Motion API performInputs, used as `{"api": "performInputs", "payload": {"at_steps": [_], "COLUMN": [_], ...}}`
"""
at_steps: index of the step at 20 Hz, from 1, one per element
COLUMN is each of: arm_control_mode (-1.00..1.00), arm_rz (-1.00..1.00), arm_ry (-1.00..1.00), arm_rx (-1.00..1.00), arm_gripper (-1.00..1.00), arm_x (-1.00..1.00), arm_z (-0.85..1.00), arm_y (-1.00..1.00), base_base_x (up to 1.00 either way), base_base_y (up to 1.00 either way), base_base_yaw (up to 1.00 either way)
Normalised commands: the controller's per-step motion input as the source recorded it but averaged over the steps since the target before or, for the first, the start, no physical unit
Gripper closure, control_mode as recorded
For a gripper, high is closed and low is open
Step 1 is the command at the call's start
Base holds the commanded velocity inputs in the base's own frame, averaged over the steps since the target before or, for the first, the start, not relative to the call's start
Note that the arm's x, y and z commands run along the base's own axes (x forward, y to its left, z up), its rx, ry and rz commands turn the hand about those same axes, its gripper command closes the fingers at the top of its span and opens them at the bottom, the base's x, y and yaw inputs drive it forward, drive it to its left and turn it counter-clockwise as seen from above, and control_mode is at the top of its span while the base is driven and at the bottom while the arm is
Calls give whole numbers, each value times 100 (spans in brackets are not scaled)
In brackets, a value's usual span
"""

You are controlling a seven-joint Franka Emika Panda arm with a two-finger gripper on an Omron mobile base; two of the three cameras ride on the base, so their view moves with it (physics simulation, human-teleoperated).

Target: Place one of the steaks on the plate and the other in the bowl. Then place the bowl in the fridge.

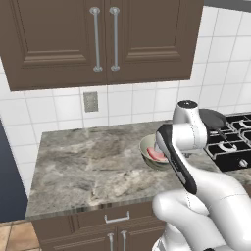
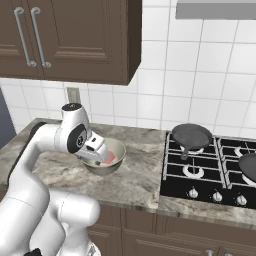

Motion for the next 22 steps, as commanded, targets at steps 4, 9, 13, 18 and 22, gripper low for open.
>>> {"api": "performInputs", "payload": {"at_steps": [4,9,13,18,22], "arm_control_mode": [-100,-100,100,100,100], "arm_rz": [2,0,1,0,0], "arm_ry": [0,0,0,0,0], "arm_rx": [0,0,0,0,0], "arm_gripper": [-100,-100,-100,-100,-100], "arm_x": [-18,-13,-11,0,0], "arm_z": [1,0,-1,0,0], "arm_y": [-2,0,0,0,0], "base_base_x": [0,0,-53,-27,-11], "base_base_y": [0,0,23,61,79], "base_base_yaw": [0,0,34,74,79]}}
